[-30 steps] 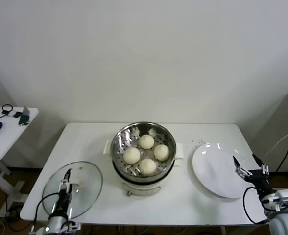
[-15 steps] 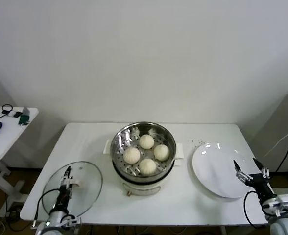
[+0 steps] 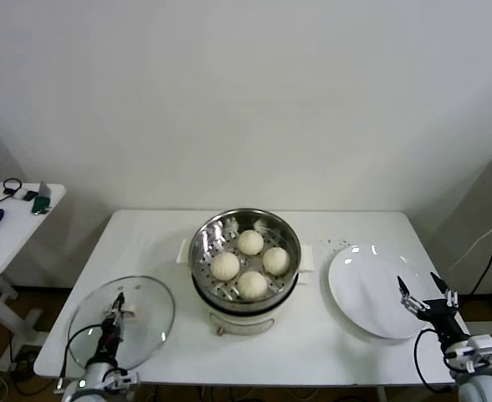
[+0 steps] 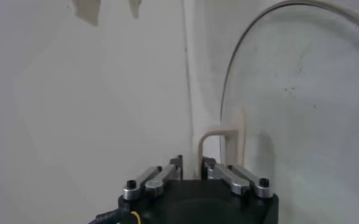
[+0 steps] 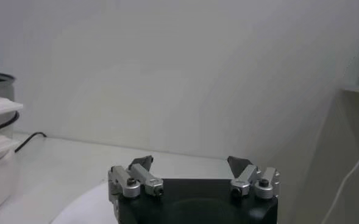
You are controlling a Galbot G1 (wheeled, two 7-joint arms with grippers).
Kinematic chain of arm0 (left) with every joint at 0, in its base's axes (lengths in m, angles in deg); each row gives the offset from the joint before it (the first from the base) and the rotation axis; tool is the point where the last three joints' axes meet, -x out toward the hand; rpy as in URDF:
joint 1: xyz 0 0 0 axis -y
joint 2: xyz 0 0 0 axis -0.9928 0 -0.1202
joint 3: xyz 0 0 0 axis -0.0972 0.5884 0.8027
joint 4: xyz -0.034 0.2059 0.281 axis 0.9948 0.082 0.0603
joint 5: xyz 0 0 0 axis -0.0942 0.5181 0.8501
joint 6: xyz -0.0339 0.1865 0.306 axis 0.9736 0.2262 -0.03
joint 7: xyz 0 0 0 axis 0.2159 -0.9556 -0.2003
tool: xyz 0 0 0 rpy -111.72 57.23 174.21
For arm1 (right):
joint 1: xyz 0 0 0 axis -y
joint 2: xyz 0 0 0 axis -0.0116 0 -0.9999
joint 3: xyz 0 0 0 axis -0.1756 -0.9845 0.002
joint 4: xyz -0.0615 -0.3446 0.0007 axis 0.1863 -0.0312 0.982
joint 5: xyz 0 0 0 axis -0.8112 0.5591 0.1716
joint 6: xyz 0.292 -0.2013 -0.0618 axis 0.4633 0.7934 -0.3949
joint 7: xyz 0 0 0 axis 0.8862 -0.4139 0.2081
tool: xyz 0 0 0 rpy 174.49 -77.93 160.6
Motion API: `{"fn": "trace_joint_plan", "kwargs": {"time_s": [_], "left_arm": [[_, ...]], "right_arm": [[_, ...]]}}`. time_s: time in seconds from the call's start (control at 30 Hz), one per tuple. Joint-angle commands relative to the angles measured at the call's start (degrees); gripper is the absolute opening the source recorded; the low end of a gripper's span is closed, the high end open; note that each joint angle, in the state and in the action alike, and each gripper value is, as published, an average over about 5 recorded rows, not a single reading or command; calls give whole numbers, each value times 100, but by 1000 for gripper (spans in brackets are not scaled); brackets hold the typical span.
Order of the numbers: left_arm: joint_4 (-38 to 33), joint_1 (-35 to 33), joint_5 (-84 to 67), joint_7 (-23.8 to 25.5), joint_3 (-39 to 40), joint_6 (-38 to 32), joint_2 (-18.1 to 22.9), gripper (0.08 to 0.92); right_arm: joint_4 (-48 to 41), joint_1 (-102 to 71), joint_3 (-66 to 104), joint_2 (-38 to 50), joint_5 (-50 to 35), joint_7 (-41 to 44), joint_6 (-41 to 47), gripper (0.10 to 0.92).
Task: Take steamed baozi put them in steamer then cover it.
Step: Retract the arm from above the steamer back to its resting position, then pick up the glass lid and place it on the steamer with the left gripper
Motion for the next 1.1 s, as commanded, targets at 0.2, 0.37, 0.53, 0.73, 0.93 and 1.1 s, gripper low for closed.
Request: {"fn": "trace_joint_plan", "kwargs": {"time_s": [0.2,0.37,0.53,0.73,0.93,1.1], "left_arm": [[-257,-101,-335,-102,-5,11,-102,149],[-694,-328,-540,-241,-26,131,-141,148],[-1480,-701,-780,-343,-44,413,-253,148],[-2569,-1146,-1012,-343,1,1104,-553,148],[-3406,-1396,-1201,-300,197,1985,-1166,148],[-3737,-1272,-1113,-216,516,2434,-1778,148]], "right_arm": [[-125,73,2,17,117,23,-62,823],[-209,149,10,67,121,28,-83,823],[-287,261,-32,129,137,27,-92,823],[-392,409,-177,196,217,26,-111,823],[-498,552,-343,236,310,29,-122,823],[-593,677,-498,239,407,39,-139,823]]}}
